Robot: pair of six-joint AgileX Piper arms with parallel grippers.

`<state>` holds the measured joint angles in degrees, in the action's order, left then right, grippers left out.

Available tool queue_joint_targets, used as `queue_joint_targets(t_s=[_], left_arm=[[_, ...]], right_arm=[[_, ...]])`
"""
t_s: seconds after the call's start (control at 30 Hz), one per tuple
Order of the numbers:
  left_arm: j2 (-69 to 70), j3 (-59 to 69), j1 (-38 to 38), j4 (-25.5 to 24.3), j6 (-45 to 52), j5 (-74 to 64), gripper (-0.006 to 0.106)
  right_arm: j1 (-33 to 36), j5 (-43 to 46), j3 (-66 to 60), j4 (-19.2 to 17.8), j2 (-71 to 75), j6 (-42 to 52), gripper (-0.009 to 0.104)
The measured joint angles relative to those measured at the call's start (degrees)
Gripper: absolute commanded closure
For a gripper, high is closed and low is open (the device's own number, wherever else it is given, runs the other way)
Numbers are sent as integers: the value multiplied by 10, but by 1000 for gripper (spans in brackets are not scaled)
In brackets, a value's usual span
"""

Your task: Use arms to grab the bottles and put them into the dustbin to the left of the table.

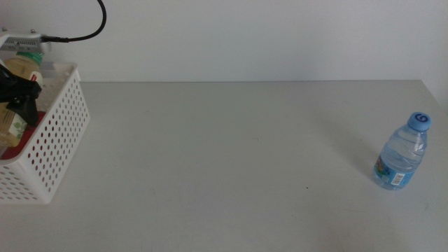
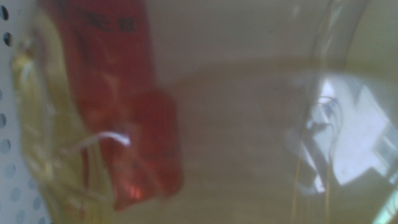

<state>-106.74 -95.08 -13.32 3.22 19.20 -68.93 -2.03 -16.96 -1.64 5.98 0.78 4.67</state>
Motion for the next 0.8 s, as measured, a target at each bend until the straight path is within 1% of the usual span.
queue_joint_targets(t_s=[0.23, 0.37, 0.43, 0.53, 0.8], left_arm=[[-30, 0, 0, -3, 0, 0, 102], [-48, 0, 0, -2, 0, 1, 98], [-54, 0, 0, -1, 1, 2, 92], [-62, 0, 0, -1, 1, 4, 82], [-80, 0, 0, -4, 2, 13, 45]], right_arm=[[0, 0, 0, 0, 0, 0, 29], [0, 0, 0, 0, 0, 0, 29], [0, 0, 0, 0, 0, 0, 29], [0, 0, 0, 0, 0, 0, 29], [0, 0, 0, 0, 0, 0, 29]])
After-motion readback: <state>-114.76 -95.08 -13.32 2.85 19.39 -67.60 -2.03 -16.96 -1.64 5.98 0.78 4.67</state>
